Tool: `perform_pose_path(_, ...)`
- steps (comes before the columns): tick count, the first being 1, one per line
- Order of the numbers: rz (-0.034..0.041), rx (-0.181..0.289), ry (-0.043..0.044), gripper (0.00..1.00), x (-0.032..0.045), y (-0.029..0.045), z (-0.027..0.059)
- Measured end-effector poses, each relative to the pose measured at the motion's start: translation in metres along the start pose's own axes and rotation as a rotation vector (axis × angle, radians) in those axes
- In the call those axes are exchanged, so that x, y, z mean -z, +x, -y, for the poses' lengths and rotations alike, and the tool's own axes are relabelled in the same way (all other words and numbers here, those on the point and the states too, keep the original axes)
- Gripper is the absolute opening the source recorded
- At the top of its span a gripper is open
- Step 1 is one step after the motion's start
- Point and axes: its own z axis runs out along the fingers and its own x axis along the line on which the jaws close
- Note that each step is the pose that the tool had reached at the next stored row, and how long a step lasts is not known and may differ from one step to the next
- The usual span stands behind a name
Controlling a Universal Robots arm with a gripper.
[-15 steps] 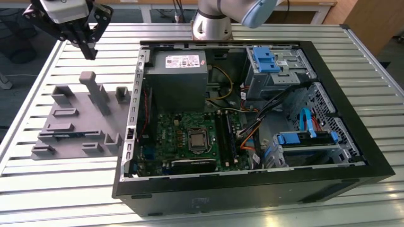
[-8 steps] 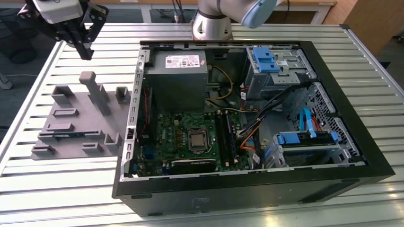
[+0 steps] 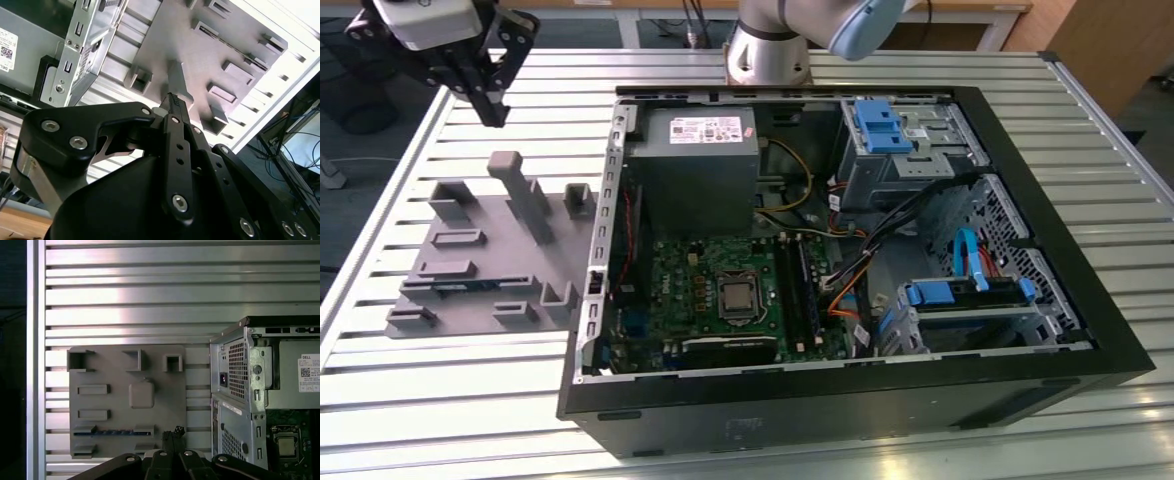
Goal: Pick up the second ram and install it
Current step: 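Reach for the second ram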
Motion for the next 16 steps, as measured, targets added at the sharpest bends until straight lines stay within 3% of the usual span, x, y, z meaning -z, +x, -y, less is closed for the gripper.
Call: perform_pose_path(16, 0.0, 0.0, 0.0, 0.11, -0.0004, 0.0171, 0.0006)
